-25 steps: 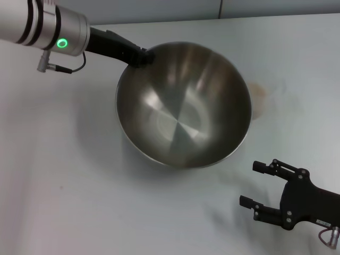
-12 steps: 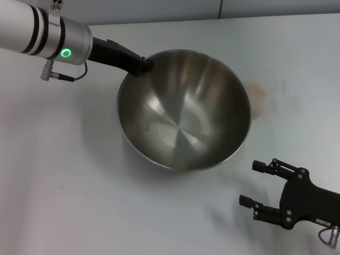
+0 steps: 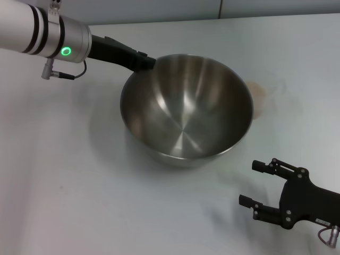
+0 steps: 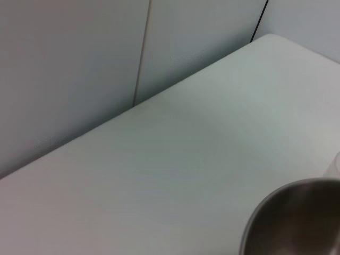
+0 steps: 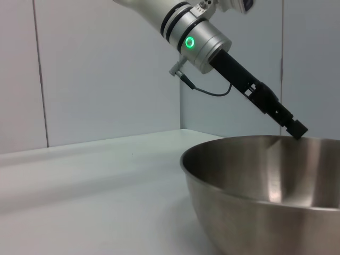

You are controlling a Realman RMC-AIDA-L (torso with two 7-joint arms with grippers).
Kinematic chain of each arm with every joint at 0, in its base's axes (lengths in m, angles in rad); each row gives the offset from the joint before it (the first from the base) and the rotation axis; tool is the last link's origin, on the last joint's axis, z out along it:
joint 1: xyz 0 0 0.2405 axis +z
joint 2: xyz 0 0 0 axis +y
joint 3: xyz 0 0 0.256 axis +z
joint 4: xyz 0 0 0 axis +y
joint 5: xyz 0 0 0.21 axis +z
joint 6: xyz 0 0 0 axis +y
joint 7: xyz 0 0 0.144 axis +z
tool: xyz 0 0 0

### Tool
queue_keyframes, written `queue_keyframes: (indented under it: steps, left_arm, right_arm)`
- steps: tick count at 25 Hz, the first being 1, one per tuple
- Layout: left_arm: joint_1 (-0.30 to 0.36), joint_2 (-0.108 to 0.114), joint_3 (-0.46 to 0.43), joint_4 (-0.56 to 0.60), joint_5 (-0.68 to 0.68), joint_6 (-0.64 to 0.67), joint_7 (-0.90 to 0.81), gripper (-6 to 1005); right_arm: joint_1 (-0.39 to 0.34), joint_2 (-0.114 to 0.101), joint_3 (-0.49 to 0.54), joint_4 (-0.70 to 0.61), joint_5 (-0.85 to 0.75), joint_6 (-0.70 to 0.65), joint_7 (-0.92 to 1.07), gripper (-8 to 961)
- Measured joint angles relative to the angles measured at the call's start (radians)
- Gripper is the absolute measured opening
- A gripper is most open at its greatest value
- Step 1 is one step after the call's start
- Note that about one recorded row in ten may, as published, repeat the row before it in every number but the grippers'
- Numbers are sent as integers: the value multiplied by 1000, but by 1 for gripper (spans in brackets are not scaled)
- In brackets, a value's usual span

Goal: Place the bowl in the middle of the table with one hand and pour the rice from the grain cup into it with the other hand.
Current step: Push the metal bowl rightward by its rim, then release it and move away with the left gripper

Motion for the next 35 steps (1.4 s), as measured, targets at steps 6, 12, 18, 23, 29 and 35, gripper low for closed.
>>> queue_keyframes:
  steps: [6, 12, 18, 23, 29, 35]
  left_arm:
    - [-1, 0, 17, -10, 1, -13, -3, 280]
    - [-3, 0, 49, -5, 0, -21, -7, 513]
    - [-3, 0, 50, -3, 0, -21, -8, 721]
    - [3, 0, 50, -2, -2, -19, -1, 845]
    - [52, 3, 46, 23, -88, 21, 61, 870]
    - [218, 9, 40, 134, -369, 136, 217, 869]
  right_arm:
    - [0, 0, 0, 1, 0, 0, 0, 783]
    - [2, 1, 0, 1, 0, 0, 0, 782]
    - [3, 2, 0, 1, 0, 0, 0, 782]
    - [5, 2, 0, 1, 0, 3, 0, 782]
    - [8, 2, 0, 1, 1, 11, 0, 782]
    - [17, 2, 0, 0, 2, 18, 0, 782]
